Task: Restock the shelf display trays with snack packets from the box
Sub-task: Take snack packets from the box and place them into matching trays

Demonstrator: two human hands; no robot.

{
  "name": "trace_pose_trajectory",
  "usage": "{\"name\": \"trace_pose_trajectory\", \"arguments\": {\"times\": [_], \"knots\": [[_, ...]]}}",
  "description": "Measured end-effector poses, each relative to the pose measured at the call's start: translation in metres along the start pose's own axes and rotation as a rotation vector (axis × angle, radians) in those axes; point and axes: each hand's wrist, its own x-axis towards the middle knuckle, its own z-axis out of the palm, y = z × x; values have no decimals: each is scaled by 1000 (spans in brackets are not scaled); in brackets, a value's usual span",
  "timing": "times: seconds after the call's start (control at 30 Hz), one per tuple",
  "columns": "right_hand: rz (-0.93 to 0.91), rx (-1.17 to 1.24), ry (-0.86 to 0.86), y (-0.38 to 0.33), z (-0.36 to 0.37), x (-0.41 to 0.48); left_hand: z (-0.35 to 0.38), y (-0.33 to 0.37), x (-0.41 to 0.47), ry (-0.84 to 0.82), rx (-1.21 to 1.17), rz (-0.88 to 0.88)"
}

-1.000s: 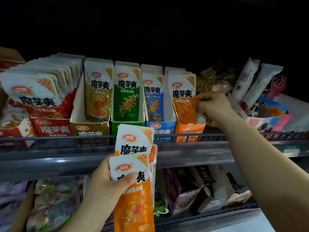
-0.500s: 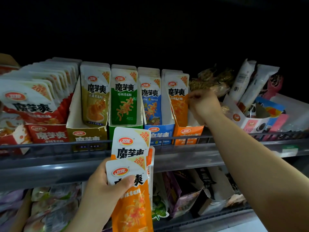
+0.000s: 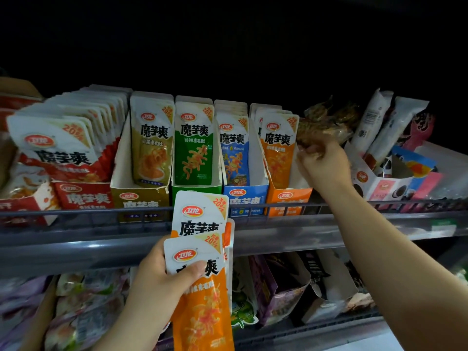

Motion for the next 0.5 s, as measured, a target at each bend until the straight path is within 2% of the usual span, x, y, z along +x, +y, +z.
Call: {"name": "trace_pose_trajectory", "arguments": {"times": [0.07,0.13,0.27,0.37,0.5], "knots": [[21,121,60,-3,-9,-22,1,-1,-1,-11,-21,-8],[22,222,26,-5,-15,-53,1,-3,-2,-18,-46,-15],[80,363,-308,-5,-6,-131,4,-7,-3,-16,-67,-40],[123,326,-565,-2,16,-170,6,-11,-4,-19,-69,-32],[212,358,-658,-1,30,-188,6,-15,-8,1,-44,-4]]}}
